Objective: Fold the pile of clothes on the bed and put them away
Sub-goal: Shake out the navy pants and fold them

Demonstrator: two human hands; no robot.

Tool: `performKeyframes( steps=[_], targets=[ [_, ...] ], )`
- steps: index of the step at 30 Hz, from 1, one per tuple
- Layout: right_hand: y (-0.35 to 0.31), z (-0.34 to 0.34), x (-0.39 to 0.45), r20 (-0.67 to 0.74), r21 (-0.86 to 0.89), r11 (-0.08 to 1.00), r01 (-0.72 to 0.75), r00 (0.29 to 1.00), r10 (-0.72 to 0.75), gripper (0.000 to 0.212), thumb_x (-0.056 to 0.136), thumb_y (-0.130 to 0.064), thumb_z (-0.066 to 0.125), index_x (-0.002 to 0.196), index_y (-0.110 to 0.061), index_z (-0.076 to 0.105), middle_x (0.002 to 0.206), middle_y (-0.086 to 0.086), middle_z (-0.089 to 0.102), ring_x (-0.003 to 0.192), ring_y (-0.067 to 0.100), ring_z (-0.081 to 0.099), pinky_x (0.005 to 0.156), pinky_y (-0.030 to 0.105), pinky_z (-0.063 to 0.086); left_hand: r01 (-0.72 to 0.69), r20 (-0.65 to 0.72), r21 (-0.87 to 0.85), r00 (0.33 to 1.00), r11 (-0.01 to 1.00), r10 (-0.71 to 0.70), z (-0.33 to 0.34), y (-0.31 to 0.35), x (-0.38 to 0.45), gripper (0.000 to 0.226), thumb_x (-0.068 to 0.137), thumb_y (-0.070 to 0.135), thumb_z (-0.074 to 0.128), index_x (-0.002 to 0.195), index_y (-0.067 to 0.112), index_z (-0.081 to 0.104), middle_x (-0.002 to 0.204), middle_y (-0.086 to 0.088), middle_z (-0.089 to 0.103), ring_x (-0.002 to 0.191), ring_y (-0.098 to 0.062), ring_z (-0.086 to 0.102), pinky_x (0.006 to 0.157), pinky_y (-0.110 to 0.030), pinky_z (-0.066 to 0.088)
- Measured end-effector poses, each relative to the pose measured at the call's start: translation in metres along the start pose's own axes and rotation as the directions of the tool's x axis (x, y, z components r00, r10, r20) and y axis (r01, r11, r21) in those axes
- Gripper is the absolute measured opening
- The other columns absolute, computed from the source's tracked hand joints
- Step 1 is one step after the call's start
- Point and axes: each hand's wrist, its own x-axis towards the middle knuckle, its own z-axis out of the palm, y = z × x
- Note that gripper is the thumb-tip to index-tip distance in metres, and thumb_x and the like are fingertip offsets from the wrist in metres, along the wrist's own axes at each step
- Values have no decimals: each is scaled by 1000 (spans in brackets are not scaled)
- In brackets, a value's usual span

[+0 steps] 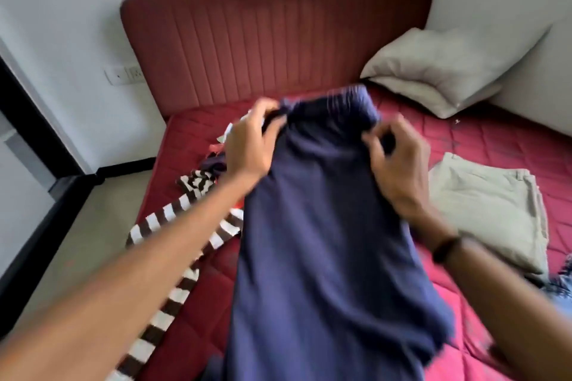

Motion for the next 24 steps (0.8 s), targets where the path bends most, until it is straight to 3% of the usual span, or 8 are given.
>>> performKeyframes(
  steps=[2,6,10,13,15,16,19,24],
  targets=[
    [29,47,57,32,-54,998,-20,999,22,10,88,-19,68,92,-10,64,92,5,68,86,26,62,82,36,42,78,24,127,996,989,-81,37,-29,57,30,95,33,65,122,21,64,111,-4,75,105,-33,68,83,-41,49],
    [77,124,95,329,-257,960,-109,924,193,67,85,-46,60,143,-13,52,141,14,56,135,36,48,111,43,31,215,254,279,923,936,-288,104,-73,95,61,89,30,71,145,28,47,147,-5,46,133,-31,49,108,-40,42],
    [102,132,-3,529,-192,981,-17,841,118,66,81,-52,56,126,-5,67,122,20,67,117,40,60,100,45,43,78,517,333,818,940,-251,141,-91,-16,54,85,50,72,134,31,58,144,-11,45,135,-38,43,111,-46,39],
    [110,87,-126,439,-156,929,-335,819,369,60,83,-57,70,120,-9,68,112,14,71,106,34,64,95,39,46,288,427,298,812,910,-397,121,-103,-121,60,82,54,74,134,27,61,145,-13,48,133,-39,46,113,-46,37],
    [95,48,-199,384,-168,786,-595,695,608,70,75,-79,64,111,-19,67,93,5,74,87,23,70,86,40,56,454,335,194,803,870,-493,93,-99,-175,57,81,51,73,127,18,64,129,-12,60,123,-37,52,107,-44,40],
    [82,30,-229,406,-194,744,-639,638,654,61,76,-75,66,107,-22,67,86,-1,74,81,18,71,82,41,58,524,330,157,771,837,-544,75,-89,-202,52,84,51,72,121,15,64,121,-11,64,118,-35,54,105,-44,41],
    [34,1,-272,520,-209,714,-668,543,660,30,87,-47,77,101,-22,67,77,-6,73,71,12,71,70,34,57,632,413,219,630,743,-657,13,-37,-261,46,91,61,63,112,20,62,110,-6,67,110,-32,58,98,-43,45],
    [-42,-27,-321,737,-204,531,-822,228,636,64,72,-70,82,111,-23,65,95,-6,79,88,9,75,82,40,61,642,561,546,198,539,-804,-98,23,-307,69,84,87,35,114,29,55,125,-12,69,124,-37,58,100,-43,44]
  ],
)
